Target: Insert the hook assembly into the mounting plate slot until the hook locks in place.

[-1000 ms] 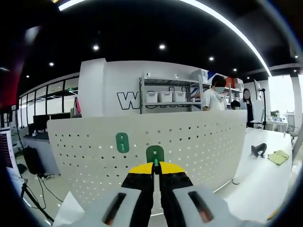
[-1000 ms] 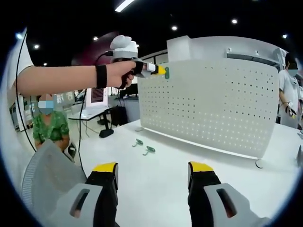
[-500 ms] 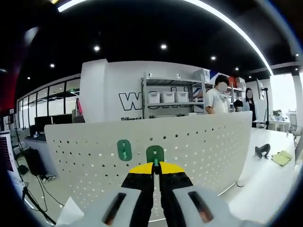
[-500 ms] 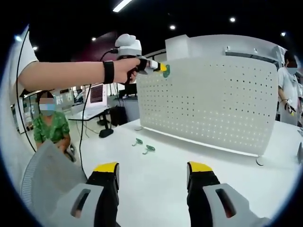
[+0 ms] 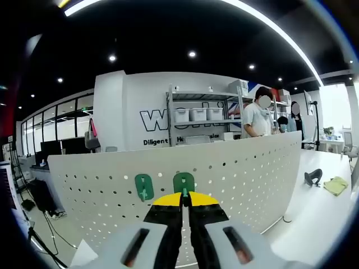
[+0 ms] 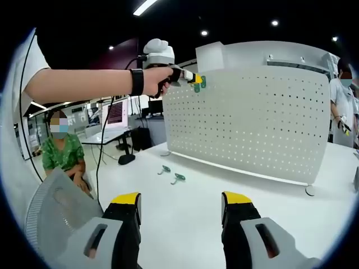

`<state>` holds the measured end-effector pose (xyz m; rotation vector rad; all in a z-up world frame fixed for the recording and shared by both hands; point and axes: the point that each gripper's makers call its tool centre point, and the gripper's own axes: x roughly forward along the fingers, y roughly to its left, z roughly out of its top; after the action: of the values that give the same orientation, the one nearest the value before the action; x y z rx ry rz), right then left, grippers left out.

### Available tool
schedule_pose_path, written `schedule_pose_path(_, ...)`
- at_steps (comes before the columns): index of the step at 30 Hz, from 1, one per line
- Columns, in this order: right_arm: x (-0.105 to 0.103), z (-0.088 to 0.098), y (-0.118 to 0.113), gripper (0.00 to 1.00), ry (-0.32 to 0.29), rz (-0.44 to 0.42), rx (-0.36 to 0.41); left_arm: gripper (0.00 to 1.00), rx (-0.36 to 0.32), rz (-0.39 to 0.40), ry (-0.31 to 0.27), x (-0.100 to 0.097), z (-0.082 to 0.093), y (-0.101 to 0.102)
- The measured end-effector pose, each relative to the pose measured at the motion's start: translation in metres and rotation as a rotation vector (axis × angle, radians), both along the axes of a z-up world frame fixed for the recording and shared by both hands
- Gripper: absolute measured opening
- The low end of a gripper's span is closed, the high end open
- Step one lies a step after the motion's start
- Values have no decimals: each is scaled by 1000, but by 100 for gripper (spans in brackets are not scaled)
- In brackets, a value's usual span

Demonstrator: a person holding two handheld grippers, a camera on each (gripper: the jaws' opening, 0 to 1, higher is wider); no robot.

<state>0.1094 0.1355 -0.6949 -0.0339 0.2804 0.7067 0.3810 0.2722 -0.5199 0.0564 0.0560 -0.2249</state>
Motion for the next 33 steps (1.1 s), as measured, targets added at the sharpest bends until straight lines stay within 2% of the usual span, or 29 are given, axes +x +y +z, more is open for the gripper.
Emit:
schedule_pose_path(6,-1,-2,-4,58,3,-5,-13,2,-16,17,7,6,1,3)
schedule_pose_path(18,0,-1,-5,58,4,-10,-4,2,-6,24,20,20,0,1)
schedule_pose_path(20,1,0,-6,58,0,-12,-10,2,1,31,17,22,1,2)
schedule_pose_path(22,1,-1,-8,58,-3,-14,-26,2,-24,34,25,23,0,3)
schedule_pose_path(24,1,-1,-10,58,-5,-17,-31,2,-10,40,23,25,-1,3)
schedule_pose_path(33,2,9,-12,63,-42,-30,-10,2,-11,32,24,27,0,1)
